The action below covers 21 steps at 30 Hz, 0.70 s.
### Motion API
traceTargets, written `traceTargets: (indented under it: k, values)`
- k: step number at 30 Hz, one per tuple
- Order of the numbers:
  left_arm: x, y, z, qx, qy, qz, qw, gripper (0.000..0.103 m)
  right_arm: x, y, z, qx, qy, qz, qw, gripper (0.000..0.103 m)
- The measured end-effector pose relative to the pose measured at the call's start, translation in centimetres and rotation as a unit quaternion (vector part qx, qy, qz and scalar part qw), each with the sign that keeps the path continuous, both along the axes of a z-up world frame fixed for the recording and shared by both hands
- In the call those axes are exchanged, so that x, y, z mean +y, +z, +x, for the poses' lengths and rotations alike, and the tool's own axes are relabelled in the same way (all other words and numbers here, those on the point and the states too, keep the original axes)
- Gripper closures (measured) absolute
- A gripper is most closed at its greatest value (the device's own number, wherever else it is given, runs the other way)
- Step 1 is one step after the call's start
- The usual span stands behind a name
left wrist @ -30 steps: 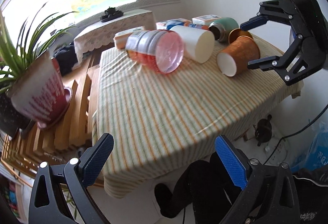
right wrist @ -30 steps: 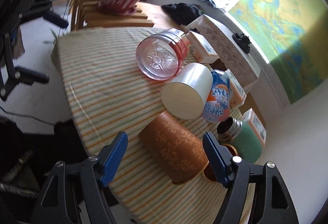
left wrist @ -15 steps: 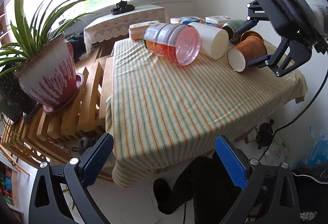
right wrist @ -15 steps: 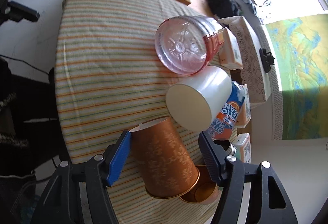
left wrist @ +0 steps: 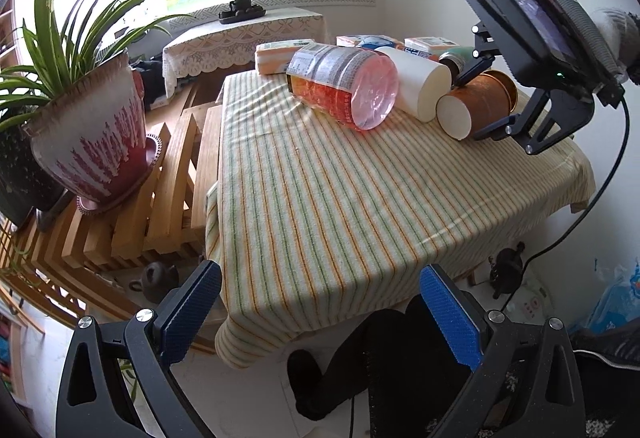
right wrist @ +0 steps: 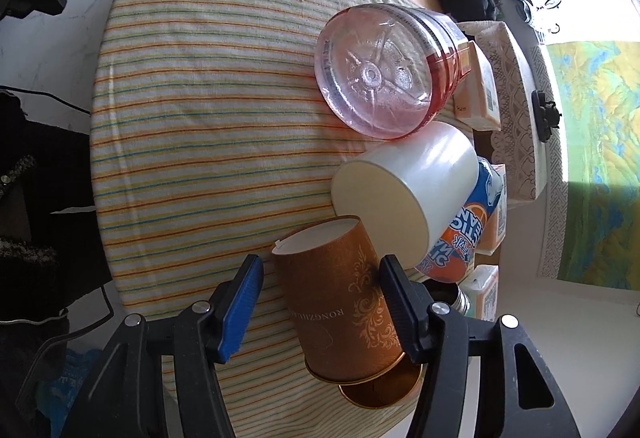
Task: Flip cup upside down
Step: 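Rotate the held brown cup with the right gripper, rim facing down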
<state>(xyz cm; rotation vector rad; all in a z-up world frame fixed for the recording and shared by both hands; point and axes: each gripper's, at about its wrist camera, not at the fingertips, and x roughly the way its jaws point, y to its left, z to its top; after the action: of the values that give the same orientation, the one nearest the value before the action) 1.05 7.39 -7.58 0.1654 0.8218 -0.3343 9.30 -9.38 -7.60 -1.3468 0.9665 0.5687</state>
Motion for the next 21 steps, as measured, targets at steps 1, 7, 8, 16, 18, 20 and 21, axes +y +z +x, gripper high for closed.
traceTargets:
  k: [1,7,8,16,18,20,21]
  values:
    - [0.1,-0.1,0.1,0.002,0.001,0.000,1.0000,0.002,0.1,-0.1,0.1,-0.002,0.002,-0.004,1.000,0.048]
    - [0.7,-0.2,0.4,0.003,0.006,-0.007,1.0000,0.002,0.5,-0.6,0.2,-0.002,0.013,-0.024,1.000,0.049]
    - [0.8,-0.2,0.5,0.003,0.007,-0.009,0.9999,0.002,0.5,-0.6,0.1,-0.003,0.018,-0.029,0.999,0.049]
    - [1.0,-0.2,0.7,0.006,0.005,-0.021,0.9997,0.002,0.8,-2.3,-0.5,-0.027,0.048,-0.082,0.995,0.048]
    - [1.0,-0.2,0.6,0.005,0.005,-0.019,0.9998,0.002,0.9,-2.3,-0.3,-0.028,0.046,-0.077,0.996,0.048]
    - [1.0,-0.2,0.7,0.005,0.007,-0.018,0.9998,0.002,0.8,-1.5,-0.2,-0.015,0.034,-0.054,0.998,0.048]
    - [1.1,-0.2,0.7,0.005,0.008,-0.019,0.9998,0.002,0.9,-1.0,-0.2,-0.010,0.027,-0.039,0.999,0.048]
